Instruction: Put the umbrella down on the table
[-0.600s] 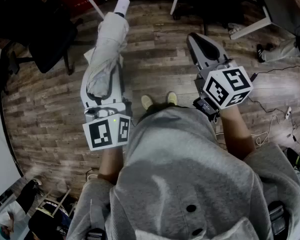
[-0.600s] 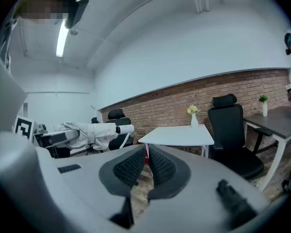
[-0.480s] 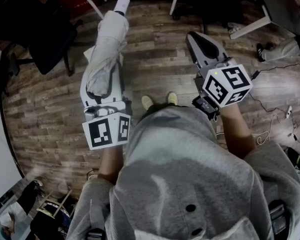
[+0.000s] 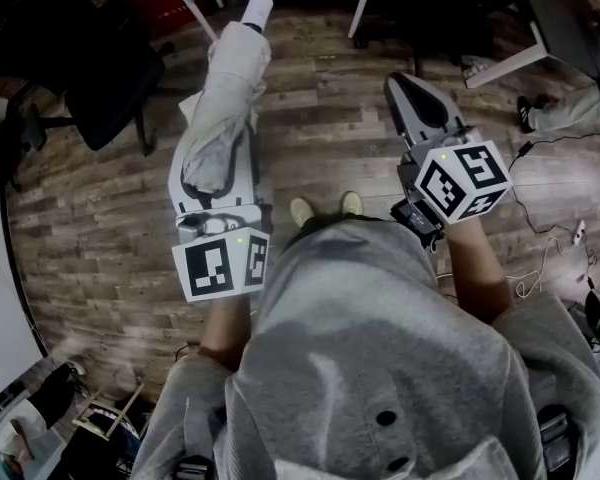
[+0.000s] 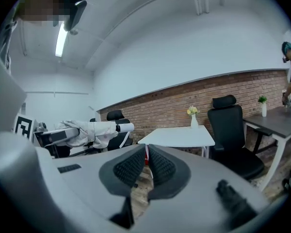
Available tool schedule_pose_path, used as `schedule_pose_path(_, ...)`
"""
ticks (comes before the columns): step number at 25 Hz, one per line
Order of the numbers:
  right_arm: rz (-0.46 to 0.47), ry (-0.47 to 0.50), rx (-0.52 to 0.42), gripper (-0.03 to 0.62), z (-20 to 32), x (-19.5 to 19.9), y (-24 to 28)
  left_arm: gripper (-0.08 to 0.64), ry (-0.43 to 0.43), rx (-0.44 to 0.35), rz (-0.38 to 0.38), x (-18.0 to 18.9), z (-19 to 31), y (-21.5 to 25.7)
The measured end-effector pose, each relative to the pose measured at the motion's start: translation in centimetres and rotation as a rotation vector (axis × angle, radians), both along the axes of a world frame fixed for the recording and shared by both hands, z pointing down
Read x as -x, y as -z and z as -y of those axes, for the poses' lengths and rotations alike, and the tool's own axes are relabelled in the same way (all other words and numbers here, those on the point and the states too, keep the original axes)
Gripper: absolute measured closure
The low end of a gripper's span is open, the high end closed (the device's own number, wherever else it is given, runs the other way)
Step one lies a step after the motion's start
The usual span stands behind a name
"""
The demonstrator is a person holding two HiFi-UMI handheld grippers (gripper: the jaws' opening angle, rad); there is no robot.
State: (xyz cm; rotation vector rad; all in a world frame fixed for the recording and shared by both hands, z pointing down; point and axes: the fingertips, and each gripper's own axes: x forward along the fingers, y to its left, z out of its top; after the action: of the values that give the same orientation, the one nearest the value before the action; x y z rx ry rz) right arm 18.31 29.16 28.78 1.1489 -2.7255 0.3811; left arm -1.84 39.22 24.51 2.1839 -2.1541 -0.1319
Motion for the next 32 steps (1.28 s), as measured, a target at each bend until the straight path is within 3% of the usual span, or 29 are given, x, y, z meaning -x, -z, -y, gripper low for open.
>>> schedule_pose_path(5,-0.002,-0.006,0.015,0.554,-1.1,1.4,-0.4,0.339,-0.016,-0.003,0.003,1.5,-0.7,-0.3)
schedule_pose_path(9,0.098,0.01,0.043,0.555,-2.0,2.6,0.0,0.339,-0.024,-0.008,0.001,2.5,-1.2,-0.5)
schedule_pose_path(12,0.123,0.02,0.042,0.554,-2.4,3.4,0.4,0.339,-0.026,-0.009,-0.004,3.1,-1.5,-0.5)
schedule_pose_path(32,0.014,0.159,0.034,0.552,-1.7,7.7,-1.6,0.339,0.02,-0.035,-0.006,4.9,-0.4,-0.4)
